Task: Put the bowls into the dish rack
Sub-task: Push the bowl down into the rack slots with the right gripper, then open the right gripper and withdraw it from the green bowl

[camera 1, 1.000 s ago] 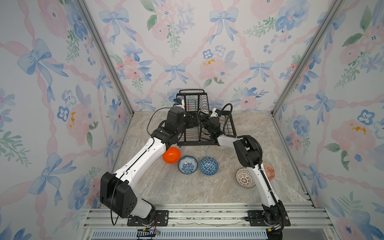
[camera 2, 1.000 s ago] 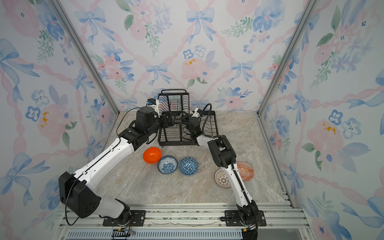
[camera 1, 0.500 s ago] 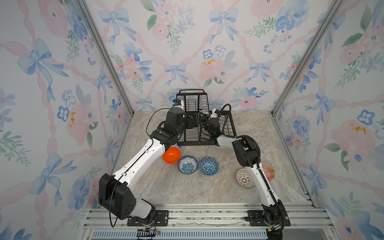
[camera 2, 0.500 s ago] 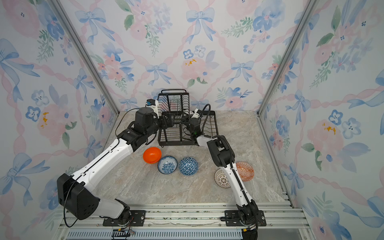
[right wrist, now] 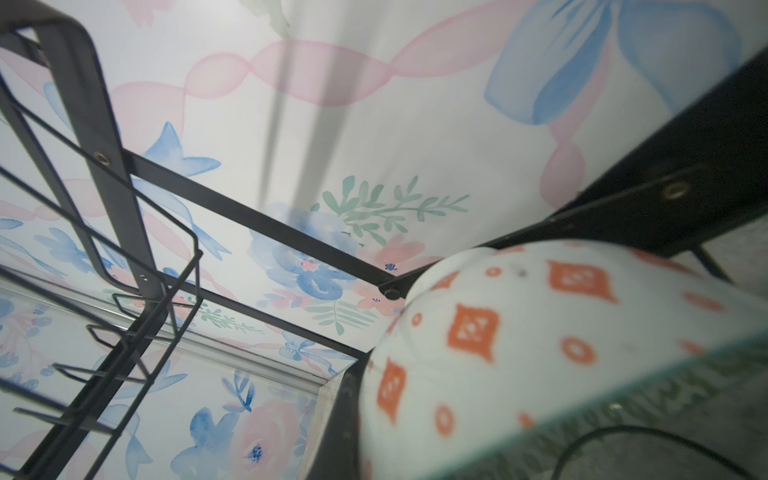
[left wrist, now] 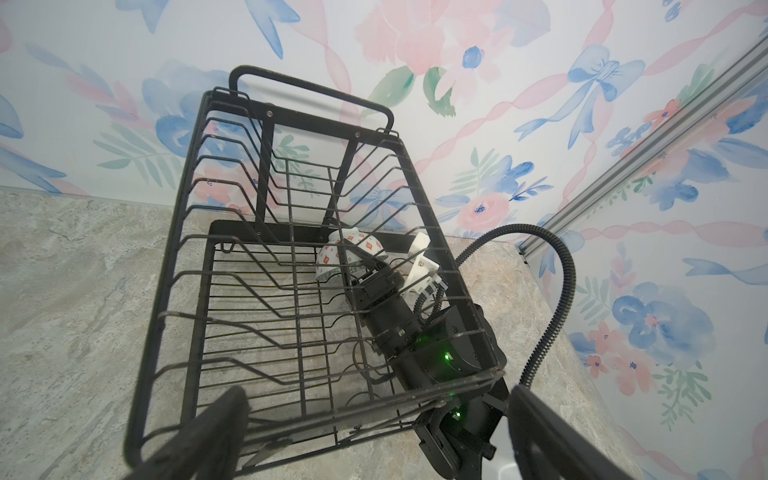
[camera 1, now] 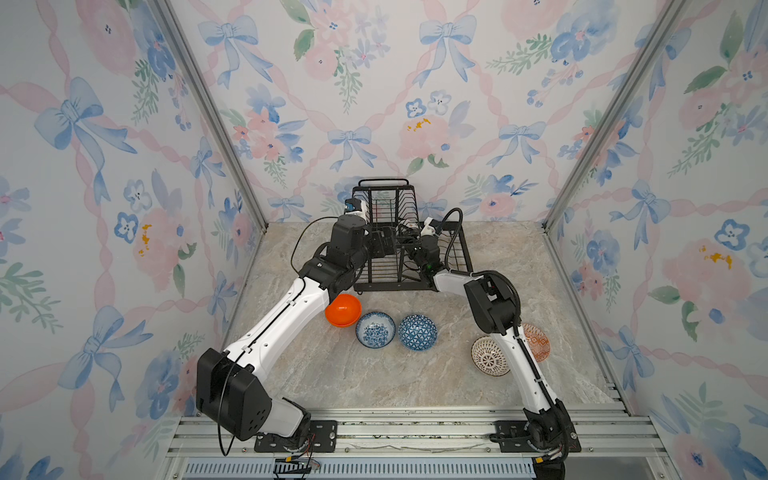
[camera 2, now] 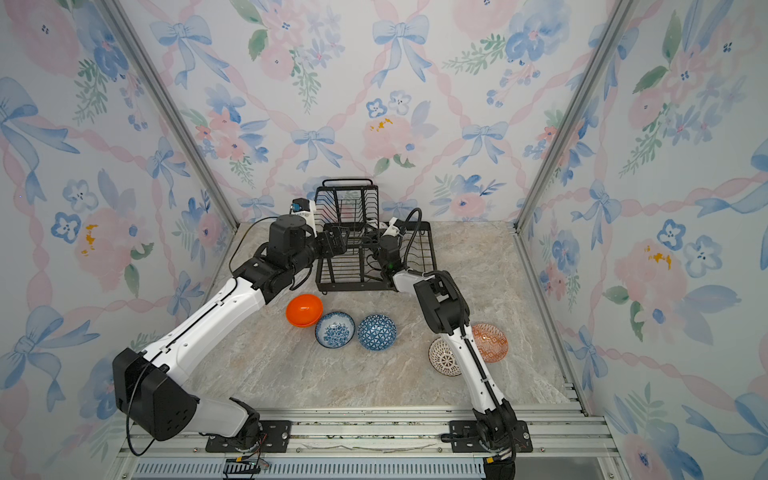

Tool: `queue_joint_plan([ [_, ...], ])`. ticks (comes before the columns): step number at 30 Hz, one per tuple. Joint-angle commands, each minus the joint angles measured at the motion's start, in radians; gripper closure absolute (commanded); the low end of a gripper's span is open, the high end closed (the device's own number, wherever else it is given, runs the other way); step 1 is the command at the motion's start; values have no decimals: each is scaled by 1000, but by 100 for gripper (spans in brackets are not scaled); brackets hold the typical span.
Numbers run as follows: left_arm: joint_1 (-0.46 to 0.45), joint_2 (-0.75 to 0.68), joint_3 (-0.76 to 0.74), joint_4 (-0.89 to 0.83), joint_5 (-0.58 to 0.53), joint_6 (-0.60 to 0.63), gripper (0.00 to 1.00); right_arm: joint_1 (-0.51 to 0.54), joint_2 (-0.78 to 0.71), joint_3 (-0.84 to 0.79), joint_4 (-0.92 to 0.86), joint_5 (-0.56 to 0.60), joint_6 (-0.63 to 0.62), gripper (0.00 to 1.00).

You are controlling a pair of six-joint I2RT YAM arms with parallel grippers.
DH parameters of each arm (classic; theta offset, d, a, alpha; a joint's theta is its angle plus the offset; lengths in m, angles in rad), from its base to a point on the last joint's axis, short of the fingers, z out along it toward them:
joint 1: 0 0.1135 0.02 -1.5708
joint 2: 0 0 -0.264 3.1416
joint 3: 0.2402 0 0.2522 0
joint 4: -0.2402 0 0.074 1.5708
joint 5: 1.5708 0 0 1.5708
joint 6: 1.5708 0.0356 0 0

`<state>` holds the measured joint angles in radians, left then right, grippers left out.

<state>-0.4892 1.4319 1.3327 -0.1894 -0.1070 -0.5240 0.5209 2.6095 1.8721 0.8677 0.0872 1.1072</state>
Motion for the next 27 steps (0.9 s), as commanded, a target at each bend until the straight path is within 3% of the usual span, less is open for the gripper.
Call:
queue_joint_plan([
  [1,10,-21,-13,-24,1,16,2,2,2,38,-6,16,29,91],
  [14,11,-23,-9,-25,1,11,2,1,-31,11,-14,28,54,77],
  [27,10,-28,-9,-24,3,-1,2,-16,-69,-30,-15,29,59,73],
])
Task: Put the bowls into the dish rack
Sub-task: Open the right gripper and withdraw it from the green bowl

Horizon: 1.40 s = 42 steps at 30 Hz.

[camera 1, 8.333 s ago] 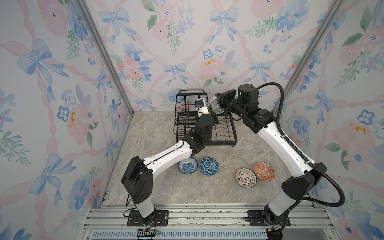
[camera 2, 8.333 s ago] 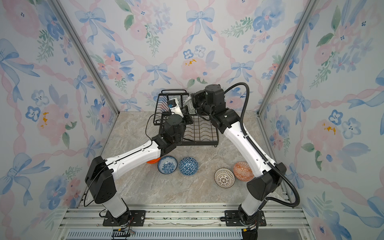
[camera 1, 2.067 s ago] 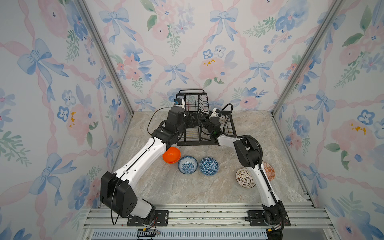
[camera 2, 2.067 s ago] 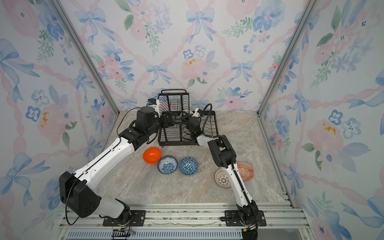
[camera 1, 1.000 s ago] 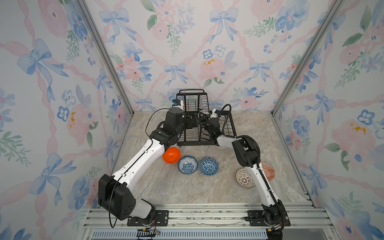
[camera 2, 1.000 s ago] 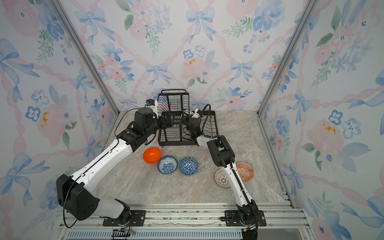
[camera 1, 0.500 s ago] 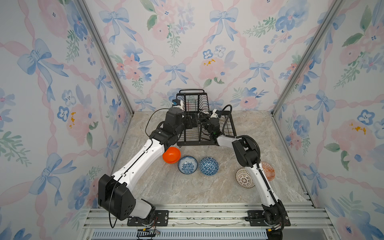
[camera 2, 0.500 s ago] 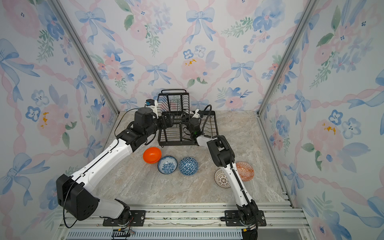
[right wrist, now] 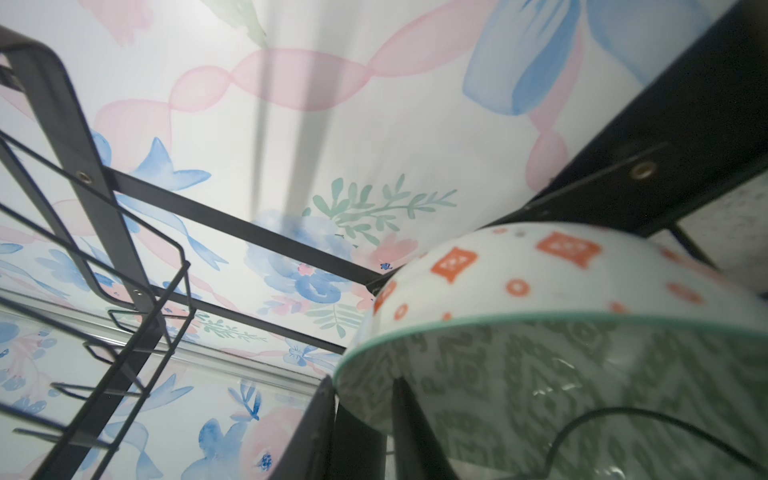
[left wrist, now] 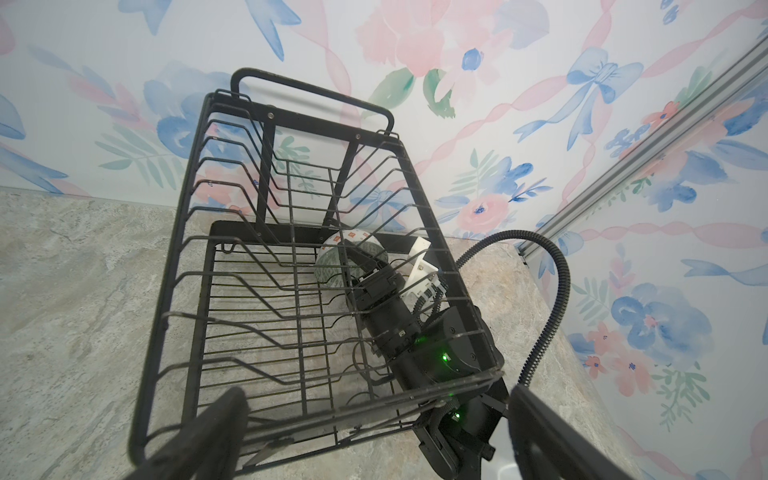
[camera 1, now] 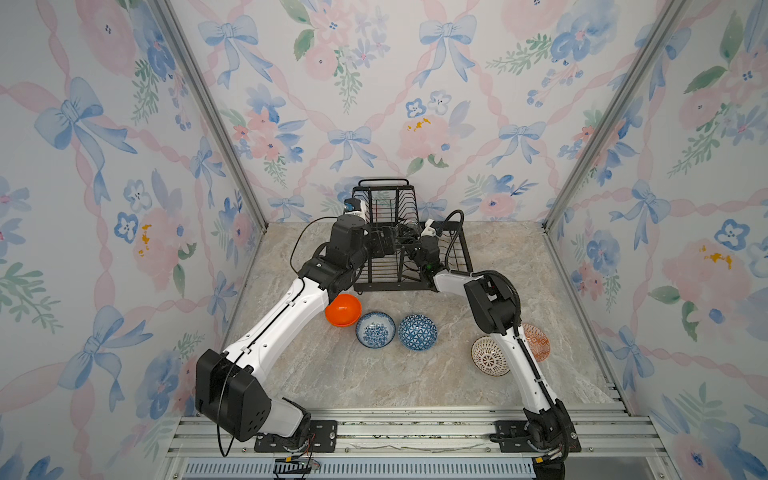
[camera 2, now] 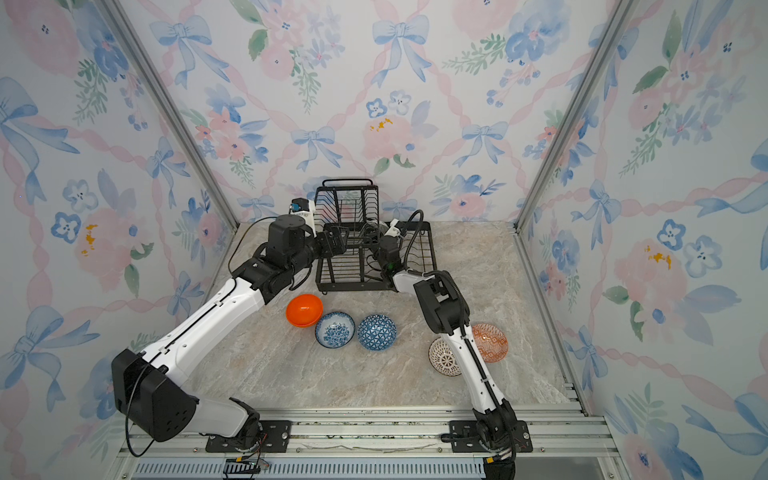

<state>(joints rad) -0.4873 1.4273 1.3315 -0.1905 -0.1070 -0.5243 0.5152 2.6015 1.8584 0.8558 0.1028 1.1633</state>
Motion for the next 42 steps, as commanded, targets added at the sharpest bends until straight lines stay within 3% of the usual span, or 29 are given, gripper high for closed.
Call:
queue_joint_plan([
  [1,9,-21,-7,-22,3,-1,2,-12,-63,-21,-3,13,4,73],
  [26,9,-15,-4,-21,3,-26,2,-64,-240,-320,96,-9,-12,69],
  [42,4,-31,-5,-47,-2,-63,2,-83,-436,-524,32,-115,-91,63],
])
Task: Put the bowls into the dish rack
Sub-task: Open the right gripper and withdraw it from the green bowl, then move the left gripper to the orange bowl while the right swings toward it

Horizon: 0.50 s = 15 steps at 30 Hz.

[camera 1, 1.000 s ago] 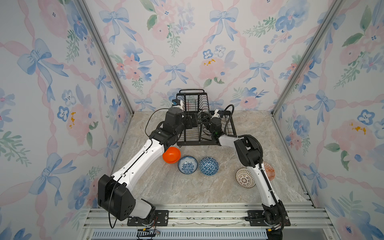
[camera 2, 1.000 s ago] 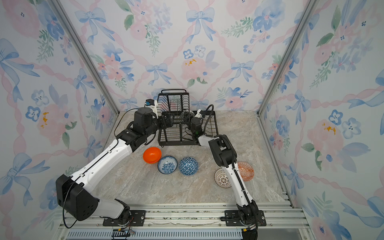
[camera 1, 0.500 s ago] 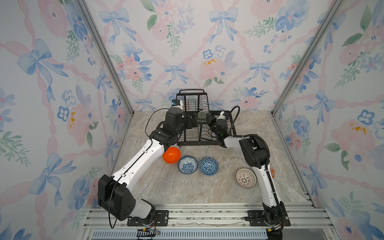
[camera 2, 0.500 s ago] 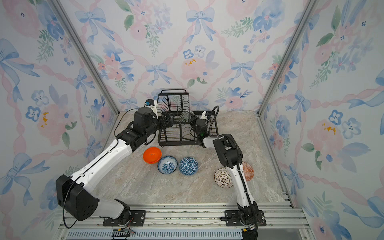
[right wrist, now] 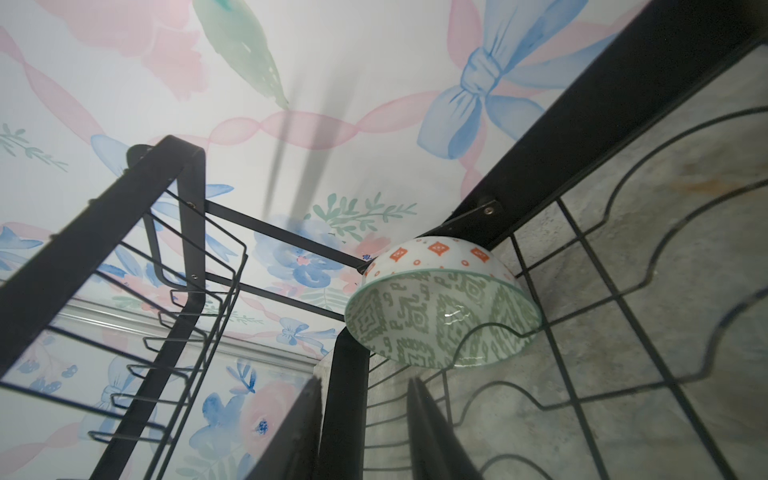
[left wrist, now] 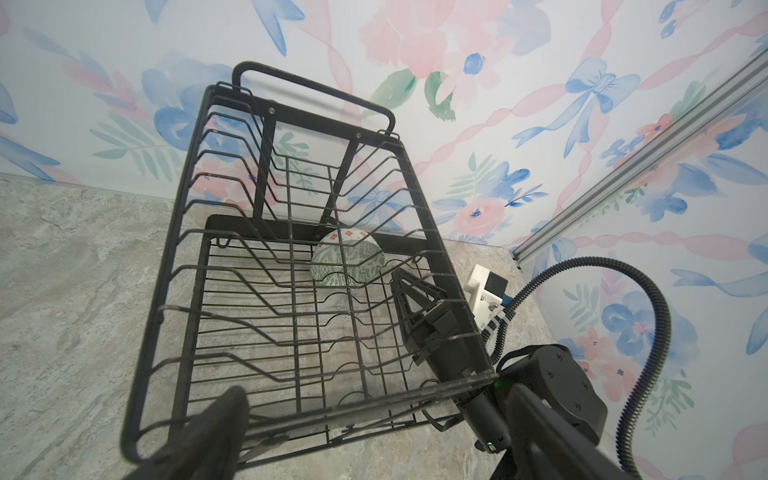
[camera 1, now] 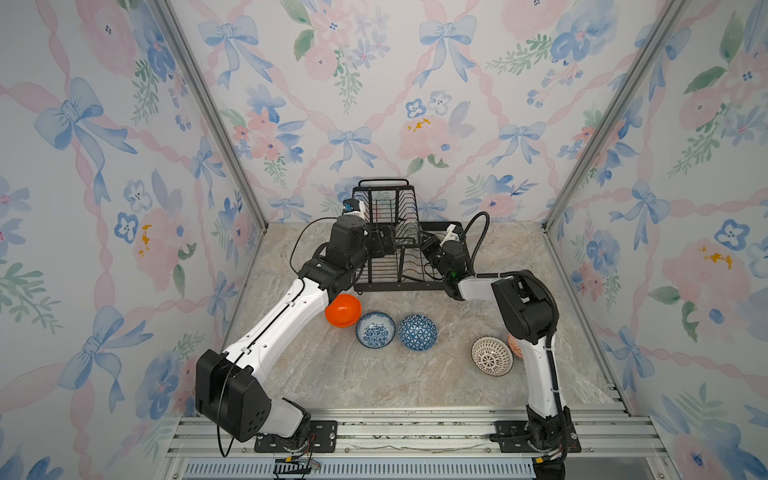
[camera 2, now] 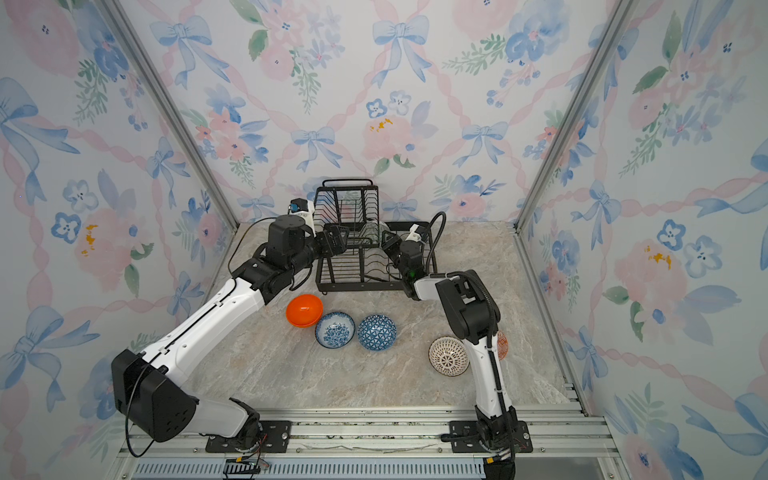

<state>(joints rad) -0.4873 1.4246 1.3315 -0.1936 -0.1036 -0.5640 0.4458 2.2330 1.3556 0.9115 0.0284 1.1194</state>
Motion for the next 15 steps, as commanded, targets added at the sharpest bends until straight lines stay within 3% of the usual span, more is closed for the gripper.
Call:
queue_joint_plan([
  [1,4,-34,-2,-53,-11,-24,2,-14,-84,-21,-55,-56,-65,62],
  [9,6,-82,-19,-114,-5,-99,2,-15,-222,13,-356,-130,-271,48],
  [12,7,-114,-56,-114,10,-119,2,-15,-267,-3,-411,-116,-286,35],
  [15,12,-145,-86,-135,33,-141,2,-14,-317,-15,-513,-93,-305,10],
])
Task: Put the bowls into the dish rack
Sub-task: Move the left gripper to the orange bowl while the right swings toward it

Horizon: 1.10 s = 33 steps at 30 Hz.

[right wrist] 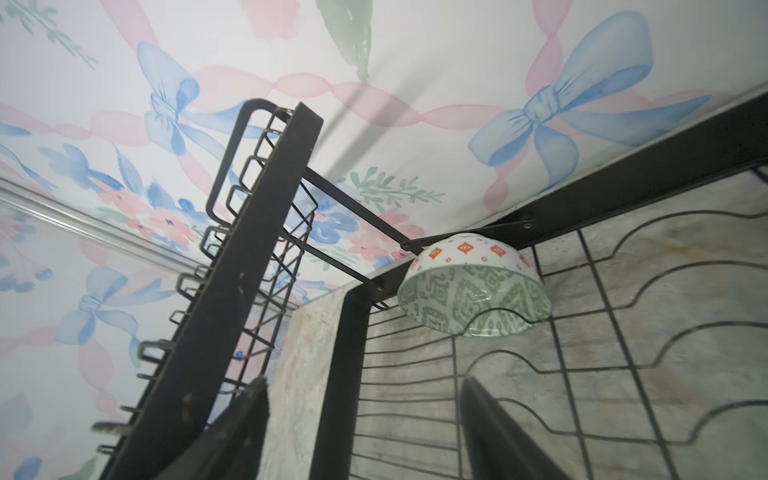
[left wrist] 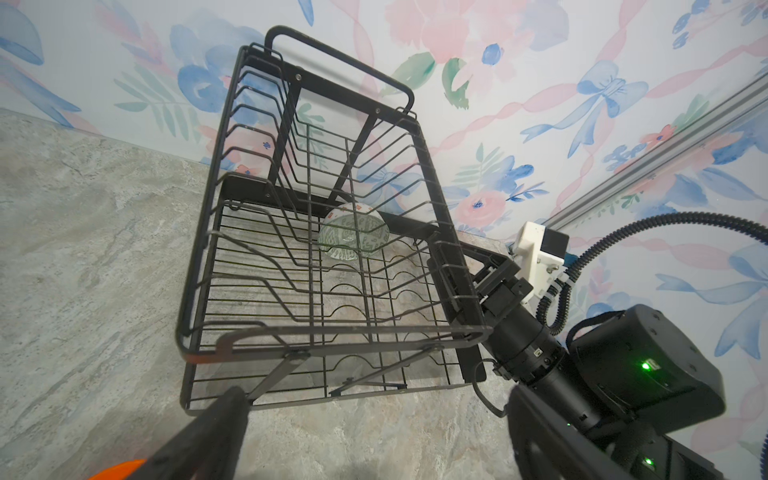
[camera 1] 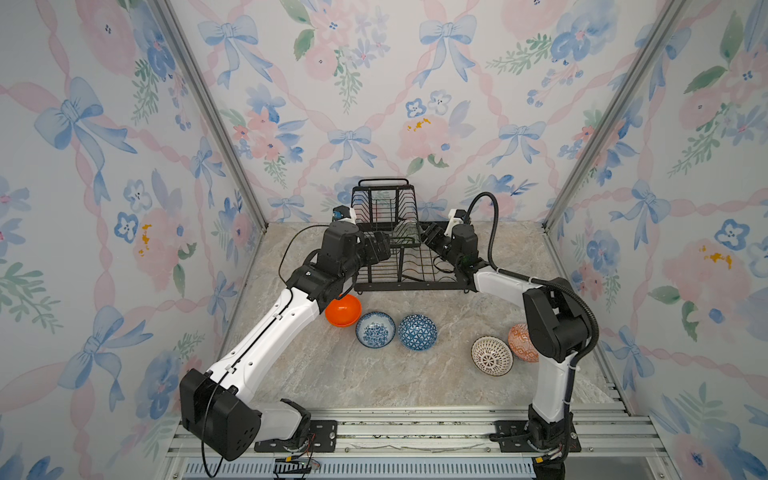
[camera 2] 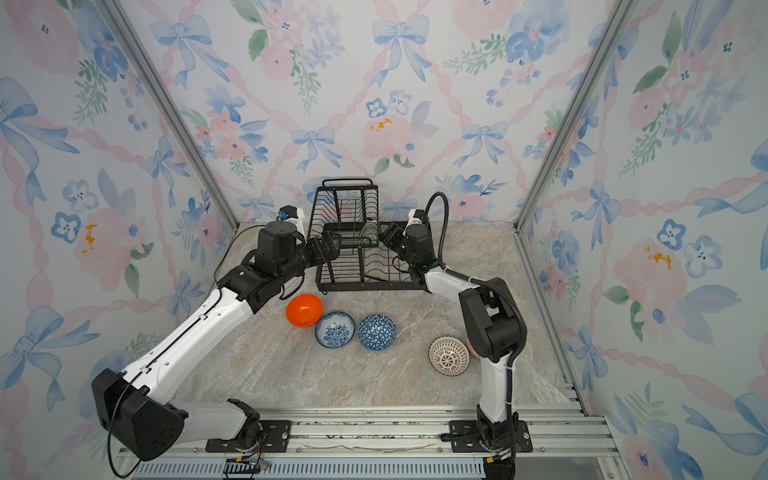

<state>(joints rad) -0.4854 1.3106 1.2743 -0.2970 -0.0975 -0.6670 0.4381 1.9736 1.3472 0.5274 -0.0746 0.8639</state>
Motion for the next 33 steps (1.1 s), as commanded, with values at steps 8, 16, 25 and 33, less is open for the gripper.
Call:
queue_joint_plan([
  [8,45,-110,-124,-112,97,-132,2,-1,-258,-86,-424,118,-114,3],
  [16,48,-178,-188,-131,105,-177,2,-5,-448,-100,-786,284,-231,3],
  [25,51,-270,-284,-192,80,-337,2,-54,-606,-69,-1040,483,-286,3],
  [33,74,-298,-419,-224,102,-394,2,-127,-754,-202,-941,209,-246,3],
])
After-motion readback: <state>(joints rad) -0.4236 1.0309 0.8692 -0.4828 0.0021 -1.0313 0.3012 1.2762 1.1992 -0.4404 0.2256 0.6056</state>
